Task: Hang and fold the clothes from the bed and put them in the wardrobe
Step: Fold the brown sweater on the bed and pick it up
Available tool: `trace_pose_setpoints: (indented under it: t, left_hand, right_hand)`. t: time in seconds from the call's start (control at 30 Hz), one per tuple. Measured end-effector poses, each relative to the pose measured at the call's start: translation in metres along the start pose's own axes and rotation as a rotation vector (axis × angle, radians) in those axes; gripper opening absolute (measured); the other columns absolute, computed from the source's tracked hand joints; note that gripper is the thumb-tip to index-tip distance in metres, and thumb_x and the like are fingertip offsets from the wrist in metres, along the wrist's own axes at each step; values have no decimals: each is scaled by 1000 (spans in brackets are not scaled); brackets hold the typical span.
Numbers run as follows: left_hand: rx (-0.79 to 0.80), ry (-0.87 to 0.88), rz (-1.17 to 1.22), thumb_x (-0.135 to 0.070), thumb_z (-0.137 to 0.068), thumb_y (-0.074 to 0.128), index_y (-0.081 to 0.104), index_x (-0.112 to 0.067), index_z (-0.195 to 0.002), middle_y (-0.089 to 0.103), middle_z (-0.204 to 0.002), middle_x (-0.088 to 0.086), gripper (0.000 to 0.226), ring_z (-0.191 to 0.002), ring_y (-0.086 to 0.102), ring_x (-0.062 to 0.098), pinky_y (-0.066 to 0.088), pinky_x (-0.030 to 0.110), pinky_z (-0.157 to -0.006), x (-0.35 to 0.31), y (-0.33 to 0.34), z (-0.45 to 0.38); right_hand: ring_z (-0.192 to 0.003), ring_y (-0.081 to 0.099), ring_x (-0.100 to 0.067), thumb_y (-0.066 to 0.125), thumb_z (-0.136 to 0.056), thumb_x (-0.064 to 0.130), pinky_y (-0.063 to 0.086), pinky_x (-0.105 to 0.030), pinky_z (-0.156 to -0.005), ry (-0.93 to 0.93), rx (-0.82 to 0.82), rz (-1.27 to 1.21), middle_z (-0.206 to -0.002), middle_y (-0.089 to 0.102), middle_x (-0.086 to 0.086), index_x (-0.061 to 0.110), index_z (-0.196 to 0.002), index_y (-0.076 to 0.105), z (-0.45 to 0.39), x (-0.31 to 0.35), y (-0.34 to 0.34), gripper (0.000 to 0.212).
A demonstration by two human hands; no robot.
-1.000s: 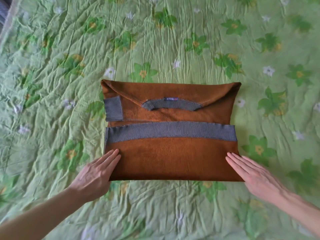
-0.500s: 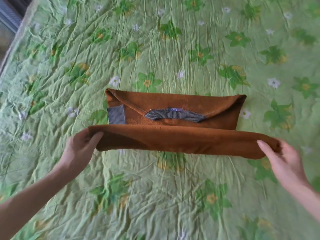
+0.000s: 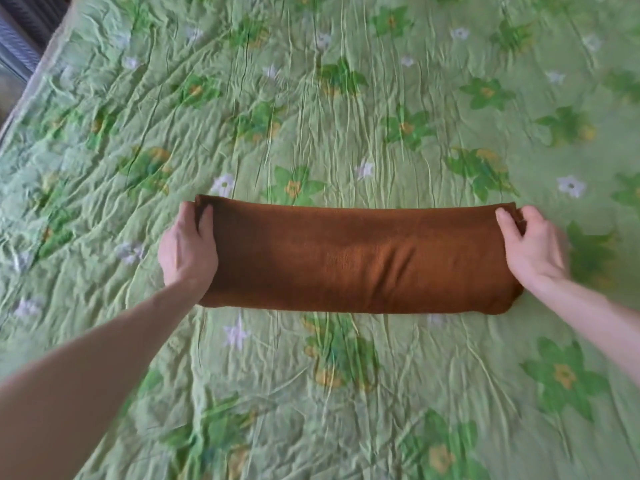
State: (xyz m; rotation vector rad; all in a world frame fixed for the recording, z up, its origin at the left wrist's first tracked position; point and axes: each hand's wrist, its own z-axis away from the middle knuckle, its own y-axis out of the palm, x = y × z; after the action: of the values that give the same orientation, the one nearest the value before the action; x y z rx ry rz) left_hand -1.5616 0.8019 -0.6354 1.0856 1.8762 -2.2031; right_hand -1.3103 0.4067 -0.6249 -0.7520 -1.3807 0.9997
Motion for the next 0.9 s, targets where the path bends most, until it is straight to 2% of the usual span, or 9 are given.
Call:
trace_pose_setpoints:
  t: [0.17,0.23,0.3,0.37,0.43,0.53,0.6,0.67,0.9]
  left_hand:
    - [32,-44,-72,-52,-105,50,63,-13,-113,71,-107,18,42,-101,65,41,44,43,-80,3,31,-42]
    - [34,-134,-67,-52,-101,57,66,-14,-114,70,-112,15,42,-107,64,38,42,40,-80,1,38,-45]
    - [-21,-140,-67,-47,-99,57,60,-14,-114,65,-117,12,36,-113,57,35,39,42,-88,-1,38,-39]
    - [-108,-25,-45,-37,-97,52,52,-15,-117,55,-124,9,29,-119,48,32,34,46,-101,-8,35,-26]
    - [-89,122,-9,-30,-98,50,52,-16,-124,51,-128,10,30,-122,44,32,33,49,-107,-22,37,-3]
    - [102,438,-105,-37,-106,48,48,-17,-149,46,-153,11,47,-145,37,34,24,55,-123,-32,56,35]
    - [232,563,-230,-53,-107,40,32,-23,-163,27,-171,4,64,-161,15,27,7,51,-131,-19,69,40]
    - [271,568,-287,-65,-105,31,21,-27,-167,16,-175,1,74,-163,5,23,1,46,-132,4,71,24]
    - [224,537,-292,-68,-101,37,25,-27,-166,18,-175,4,78,-163,4,20,3,52,-131,34,72,-9]
  right_hand:
    - [-100,64,-47,51,-105,52,37,-41,-75,-22,-65,169,-107,69,-30,3,-119,63,-26,-6,20,52]
    - [-105,60,-45,61,-99,51,44,-47,-86,-57,-88,187,-107,70,-25,8,-116,62,-30,-9,27,47]
    - [-115,53,-41,69,-93,38,41,-49,-98,-133,-126,166,-119,64,-20,10,-124,55,-26,-1,28,44]
    - [-123,48,-37,67,-95,26,36,-42,-105,-316,-131,61,-131,54,-20,8,-132,54,-14,20,27,43]
    - [-132,48,-31,59,-102,26,33,-35,-113,-565,-65,0,-142,52,-17,6,-135,60,12,50,32,38]
    - [-157,23,-25,43,-109,49,19,-50,-127,-739,158,184,-169,29,-5,24,-157,42,42,71,63,55]
    - [-161,2,-21,27,-104,68,5,-54,-129,-710,216,364,-175,6,3,36,-165,16,39,57,81,70]
    - [-161,-4,-20,18,-99,78,2,-52,-129,-601,227,414,-175,-2,6,38,-166,1,22,26,82,79]
    - [-161,4,-17,26,-102,69,11,-51,-130,-522,199,196,-174,11,2,29,-166,16,-3,-34,81,76]
